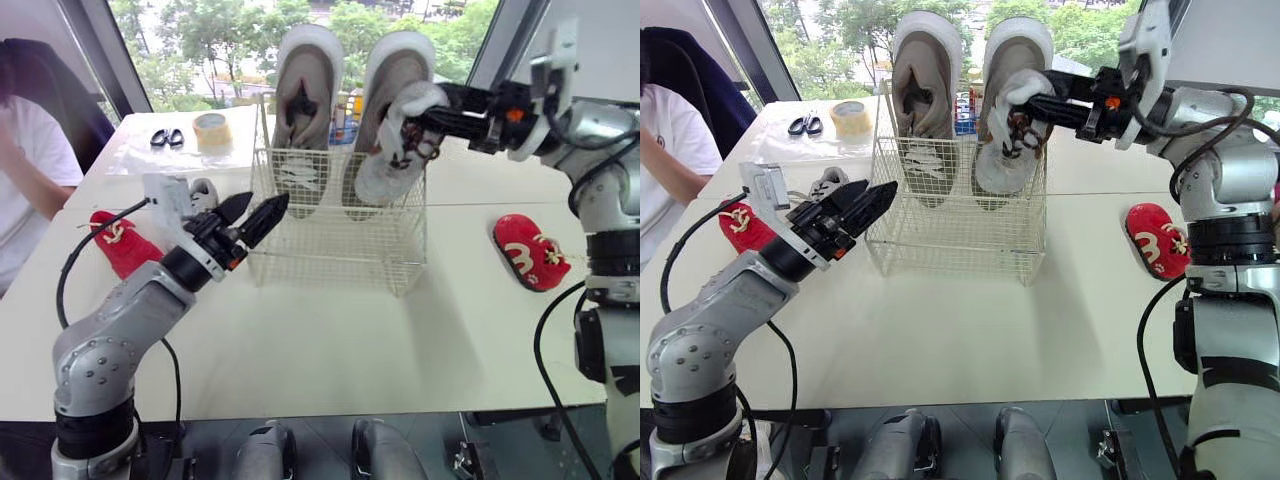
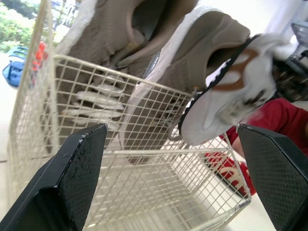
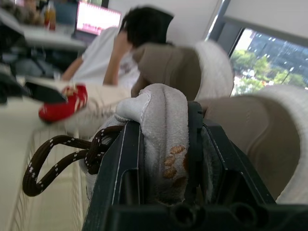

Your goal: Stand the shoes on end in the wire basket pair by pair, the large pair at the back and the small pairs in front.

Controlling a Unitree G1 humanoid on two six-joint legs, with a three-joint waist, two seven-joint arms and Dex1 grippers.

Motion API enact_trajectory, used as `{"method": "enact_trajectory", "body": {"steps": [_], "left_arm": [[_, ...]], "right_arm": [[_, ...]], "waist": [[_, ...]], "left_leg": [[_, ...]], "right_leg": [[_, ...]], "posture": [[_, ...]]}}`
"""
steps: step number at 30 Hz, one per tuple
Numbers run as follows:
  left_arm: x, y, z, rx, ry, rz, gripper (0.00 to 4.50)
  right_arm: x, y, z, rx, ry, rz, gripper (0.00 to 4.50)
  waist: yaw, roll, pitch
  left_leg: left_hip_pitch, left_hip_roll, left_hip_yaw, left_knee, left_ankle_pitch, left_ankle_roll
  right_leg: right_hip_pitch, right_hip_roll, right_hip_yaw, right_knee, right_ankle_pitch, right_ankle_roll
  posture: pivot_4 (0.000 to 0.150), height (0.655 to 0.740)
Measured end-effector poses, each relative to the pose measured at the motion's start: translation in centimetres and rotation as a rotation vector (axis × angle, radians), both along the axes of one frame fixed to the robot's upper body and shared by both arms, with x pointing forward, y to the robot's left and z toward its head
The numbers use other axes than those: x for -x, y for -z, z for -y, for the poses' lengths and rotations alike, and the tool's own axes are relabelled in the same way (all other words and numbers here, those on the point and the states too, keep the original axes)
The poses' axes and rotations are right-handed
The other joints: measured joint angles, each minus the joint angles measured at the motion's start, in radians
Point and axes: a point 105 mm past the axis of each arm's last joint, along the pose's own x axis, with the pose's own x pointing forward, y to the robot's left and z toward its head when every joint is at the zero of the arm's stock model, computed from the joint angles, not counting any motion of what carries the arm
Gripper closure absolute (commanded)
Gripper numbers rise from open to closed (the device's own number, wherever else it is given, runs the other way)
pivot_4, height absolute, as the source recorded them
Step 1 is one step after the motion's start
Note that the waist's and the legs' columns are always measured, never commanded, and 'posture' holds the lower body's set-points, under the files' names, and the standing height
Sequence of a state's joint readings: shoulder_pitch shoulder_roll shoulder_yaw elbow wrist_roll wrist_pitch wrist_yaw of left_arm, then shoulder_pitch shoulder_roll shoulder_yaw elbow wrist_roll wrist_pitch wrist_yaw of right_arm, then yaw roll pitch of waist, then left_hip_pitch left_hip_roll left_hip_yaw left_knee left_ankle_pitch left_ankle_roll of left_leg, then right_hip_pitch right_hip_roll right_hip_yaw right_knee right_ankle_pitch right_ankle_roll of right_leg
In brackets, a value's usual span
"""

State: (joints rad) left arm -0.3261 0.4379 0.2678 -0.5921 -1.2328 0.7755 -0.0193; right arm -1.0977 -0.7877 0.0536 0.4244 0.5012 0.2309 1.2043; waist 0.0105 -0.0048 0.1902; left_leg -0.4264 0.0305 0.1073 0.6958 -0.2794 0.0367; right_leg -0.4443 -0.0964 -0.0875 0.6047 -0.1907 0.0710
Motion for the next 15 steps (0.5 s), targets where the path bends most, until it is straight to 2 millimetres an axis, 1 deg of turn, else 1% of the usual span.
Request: {"method": "enact_trajectory", "body": {"steps": [3,5,6,7,8,10,11,15], "left_arm": [[0.0,-0.1,-0.1,-0.016,-0.006,0.002,0.12],[0.0,-0.1,-0.2,-0.025,-0.009,0.002,0.00],[0.0,-0.1,-0.3,-0.030,-0.013,0.002,0.00],[-0.1,-0.1,-0.3,-0.031,-0.015,0.001,0.00],[-0.1,-0.1,-0.3,-0.032,-0.019,0.000,0.00],[-0.1,-0.1,-0.5,-0.045,-0.028,-0.001,0.00],[-0.1,-0.1,-0.6,-0.054,-0.033,-0.001,0.00],[0.0,-0.1,-1.0,-0.094,-0.032,-0.003,0.00]], "right_arm": [[-1.0,2.2,-0.1,0.061,-0.007,-0.033,3.28],[-1.5,3.2,-0.1,0.076,-0.012,-0.055,2.50],[-1.6,3.7,-0.1,0.080,-0.016,-0.069,2.20],[-1.8,4.0,0.0,0.085,-0.018,-0.078,1.79],[-1.8,4.1,0.1,0.088,-0.018,-0.080,1.22],[-1.8,4.1,0.3,0.091,-0.015,-0.077,0.26],[-1.8,4.1,0.4,0.093,-0.014,-0.075,0.05],[-1.2,3.8,0.7,0.100,-0.014,-0.079,0.05]], "waist": [[0.000,0.000,0.000],[0.000,0.000,0.000],[0.000,0.000,0.000],[0.000,0.000,0.000],[0.000,0.000,0.000],[0.000,0.000,0.000],[0.000,0.000,0.000],[0.000,0.000,0.000]], "left_leg": [[0.000,0.000,0.000,0.000,0.000,-0.001],[0.000,0.000,0.000,0.000,0.002,-0.003],[0.000,0.000,0.000,0.000,0.003,-0.006],[0.000,0.000,0.000,0.000,0.004,-0.006],[0.000,0.000,0.000,0.000,0.004,-0.006],[0.000,0.000,0.000,0.000,0.004,-0.006],[0.000,0.000,0.000,0.000,0.004,-0.006],[0.000,0.000,0.000,-0.001,0.003,-0.007]], "right_leg": [[0.000,0.000,0.000,0.000,0.000,0.000],[0.000,0.000,0.000,-0.001,0.000,0.000],[0.000,0.000,0.000,-0.001,0.000,0.000],[0.000,0.000,0.000,-0.001,0.000,0.000],[0.000,0.000,0.000,-0.001,0.000,0.000],[0.000,0.000,0.000,-0.001,0.000,0.000],[0.000,0.000,0.000,-0.001,0.000,0.000],[0.000,0.000,0.000,-0.001,0.000,0.000]], "posture": [[0.150,0.7400],[0.150,0.7400],[0.150,0.7400],[0.150,0.7400],[0.150,0.7400],[0.150,0.7400],[0.150,0.7400],[0.150,0.7400]]}}
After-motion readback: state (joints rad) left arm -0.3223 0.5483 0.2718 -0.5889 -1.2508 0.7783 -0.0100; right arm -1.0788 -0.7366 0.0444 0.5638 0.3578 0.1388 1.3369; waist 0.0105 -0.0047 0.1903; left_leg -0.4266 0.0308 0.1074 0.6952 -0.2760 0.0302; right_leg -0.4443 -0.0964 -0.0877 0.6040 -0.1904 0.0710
